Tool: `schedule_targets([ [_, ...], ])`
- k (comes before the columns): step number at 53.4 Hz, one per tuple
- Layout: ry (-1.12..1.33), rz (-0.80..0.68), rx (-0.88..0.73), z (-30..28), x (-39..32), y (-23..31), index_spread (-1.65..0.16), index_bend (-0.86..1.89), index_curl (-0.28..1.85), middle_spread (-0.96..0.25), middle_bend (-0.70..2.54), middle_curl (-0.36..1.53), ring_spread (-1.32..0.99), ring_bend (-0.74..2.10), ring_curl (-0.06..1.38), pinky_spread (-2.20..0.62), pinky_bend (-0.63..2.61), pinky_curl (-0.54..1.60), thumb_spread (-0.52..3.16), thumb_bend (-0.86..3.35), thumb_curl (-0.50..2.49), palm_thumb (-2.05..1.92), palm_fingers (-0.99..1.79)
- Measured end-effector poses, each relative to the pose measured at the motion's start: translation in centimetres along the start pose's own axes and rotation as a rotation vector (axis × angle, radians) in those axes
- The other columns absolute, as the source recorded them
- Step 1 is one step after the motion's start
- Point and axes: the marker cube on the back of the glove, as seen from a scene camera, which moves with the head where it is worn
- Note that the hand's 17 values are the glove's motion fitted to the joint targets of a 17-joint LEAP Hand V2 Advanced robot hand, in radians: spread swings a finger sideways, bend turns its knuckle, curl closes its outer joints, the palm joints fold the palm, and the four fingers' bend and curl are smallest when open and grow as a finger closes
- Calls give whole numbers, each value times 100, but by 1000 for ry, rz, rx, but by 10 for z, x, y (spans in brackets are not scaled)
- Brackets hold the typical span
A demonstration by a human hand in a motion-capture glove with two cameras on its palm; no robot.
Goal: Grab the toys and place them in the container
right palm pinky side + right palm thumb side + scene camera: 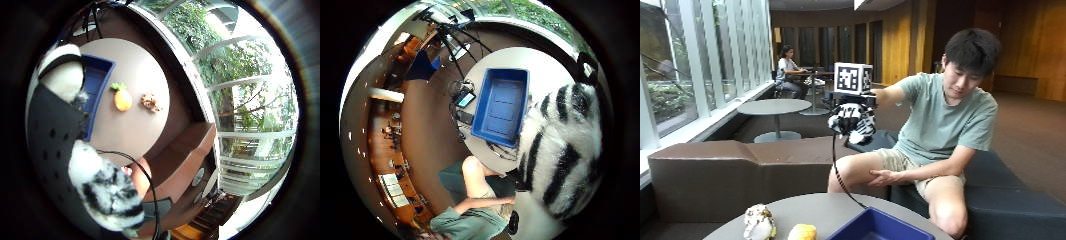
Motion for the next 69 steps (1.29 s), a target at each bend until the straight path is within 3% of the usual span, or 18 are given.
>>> schedule_targets([
  [17,-115,-103,66,-12,-103,-37,-38,61,102,-24,102,76,-42,120,73,-38,89,46,3,-1,99,67,104],
  [35,-89,-38,-105,62,-146,-59,-39,43,108,-26,93,78,-43,121,75,-33,93,48,18,-2,101,65,73],
  [36,-72,-38,-125,67,-146,-58,-39,36,105,-26,87,76,-43,121,74,-32,92,46,23,-4,100,62,58],
  [40,-43,-36,-230,89,-147,-57,-37,26,102,-29,77,73,-43,122,74,-29,94,47,50,-5,96,50,44],
  [42,-55,-39,-296,97,-148,-58,-36,15,97,-28,55,66,-41,111,72,-24,107,52,64,-8,90,39,4],
  [43,-63,-41,-324,100,-149,-58,-36,26,101,-29,71,72,-42,124,77,-26,100,50,66,-3,91,44,40],
  [44,-72,-42,-348,103,-149,-58,-36,8,90,-26,47,61,-40,102,66,-22,111,50,73,-7,87,36,-4],
  [47,-89,-45,-391,108,-149,-60,-33,6,84,-20,34,58,-28,79,64,-14,125,52,86,-7,80,27,-33],
  [53,-90,-37,-373,111,-143,-60,-30,4,69,-13,19,50,-16,53,52,-5,128,50,103,-4,69,17,-30],
  [69,-106,-4,-272,83,-102,-62,-28,11,48,-10,14,40,-2,43,44,3,119,43,122,-2,51,9,-16],
])
